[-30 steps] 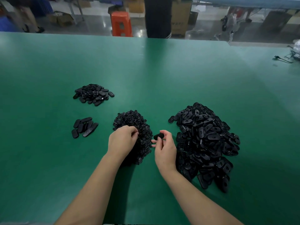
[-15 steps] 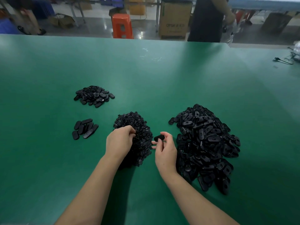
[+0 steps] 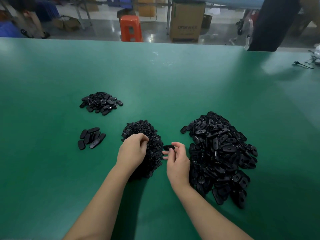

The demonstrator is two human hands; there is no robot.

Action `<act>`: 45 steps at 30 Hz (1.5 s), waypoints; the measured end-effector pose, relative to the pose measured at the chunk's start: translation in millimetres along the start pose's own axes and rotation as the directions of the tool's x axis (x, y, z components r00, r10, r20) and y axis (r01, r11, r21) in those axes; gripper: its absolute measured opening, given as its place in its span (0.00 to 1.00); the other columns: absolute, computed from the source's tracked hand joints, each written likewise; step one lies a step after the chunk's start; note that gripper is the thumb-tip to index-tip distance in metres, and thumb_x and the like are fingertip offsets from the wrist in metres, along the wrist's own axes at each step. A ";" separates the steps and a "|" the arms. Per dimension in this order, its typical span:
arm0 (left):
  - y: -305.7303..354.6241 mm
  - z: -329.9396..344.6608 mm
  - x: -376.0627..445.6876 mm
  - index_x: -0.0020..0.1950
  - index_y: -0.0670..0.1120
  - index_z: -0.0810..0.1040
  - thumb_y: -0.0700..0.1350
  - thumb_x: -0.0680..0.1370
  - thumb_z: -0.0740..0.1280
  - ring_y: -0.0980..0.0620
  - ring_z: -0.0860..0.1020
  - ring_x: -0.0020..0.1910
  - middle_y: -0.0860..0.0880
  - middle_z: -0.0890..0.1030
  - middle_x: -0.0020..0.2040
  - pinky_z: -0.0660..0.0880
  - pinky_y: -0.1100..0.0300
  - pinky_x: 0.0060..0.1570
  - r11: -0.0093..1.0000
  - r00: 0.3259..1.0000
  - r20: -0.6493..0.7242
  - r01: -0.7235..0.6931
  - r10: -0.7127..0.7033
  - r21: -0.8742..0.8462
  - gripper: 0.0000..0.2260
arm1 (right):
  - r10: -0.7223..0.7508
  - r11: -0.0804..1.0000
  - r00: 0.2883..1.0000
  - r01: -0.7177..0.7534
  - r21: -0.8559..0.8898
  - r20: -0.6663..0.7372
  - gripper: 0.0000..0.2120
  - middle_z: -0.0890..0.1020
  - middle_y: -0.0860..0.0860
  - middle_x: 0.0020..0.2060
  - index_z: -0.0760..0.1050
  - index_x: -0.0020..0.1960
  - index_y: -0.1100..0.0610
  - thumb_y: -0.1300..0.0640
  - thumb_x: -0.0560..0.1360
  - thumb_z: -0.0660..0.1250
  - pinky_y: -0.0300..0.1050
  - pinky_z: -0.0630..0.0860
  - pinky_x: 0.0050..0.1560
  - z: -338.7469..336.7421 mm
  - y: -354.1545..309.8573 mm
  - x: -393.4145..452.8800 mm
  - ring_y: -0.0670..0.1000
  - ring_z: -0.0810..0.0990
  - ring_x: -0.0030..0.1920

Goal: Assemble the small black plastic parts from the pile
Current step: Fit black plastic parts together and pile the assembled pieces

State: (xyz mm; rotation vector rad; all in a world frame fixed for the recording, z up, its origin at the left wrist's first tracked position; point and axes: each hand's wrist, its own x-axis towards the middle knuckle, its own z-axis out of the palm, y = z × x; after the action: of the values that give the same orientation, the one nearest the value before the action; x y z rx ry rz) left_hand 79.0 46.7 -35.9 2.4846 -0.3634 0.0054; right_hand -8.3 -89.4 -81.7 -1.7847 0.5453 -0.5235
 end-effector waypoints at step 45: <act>41.7 26.9 -5.5 0.40 0.51 0.83 0.41 0.75 0.74 0.54 0.81 0.33 0.51 0.84 0.36 0.78 0.59 0.33 0.868 0.963 0.192 0.254 -0.188 -0.427 0.06 | 0.010 0.997 1.000 -0.008 -0.075 0.025 0.08 0.85 0.46 0.45 0.77 0.60 0.53 0.59 0.82 0.63 0.50 0.80 0.50 -4.9 -6.0 -3.4 0.46 0.84 0.46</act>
State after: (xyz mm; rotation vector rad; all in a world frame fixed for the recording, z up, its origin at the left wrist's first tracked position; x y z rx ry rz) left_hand 60.6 0.3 -33.8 2.0532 -0.1145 -0.3212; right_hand -13.3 -89.6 -75.0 -1.8573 0.5615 -0.4793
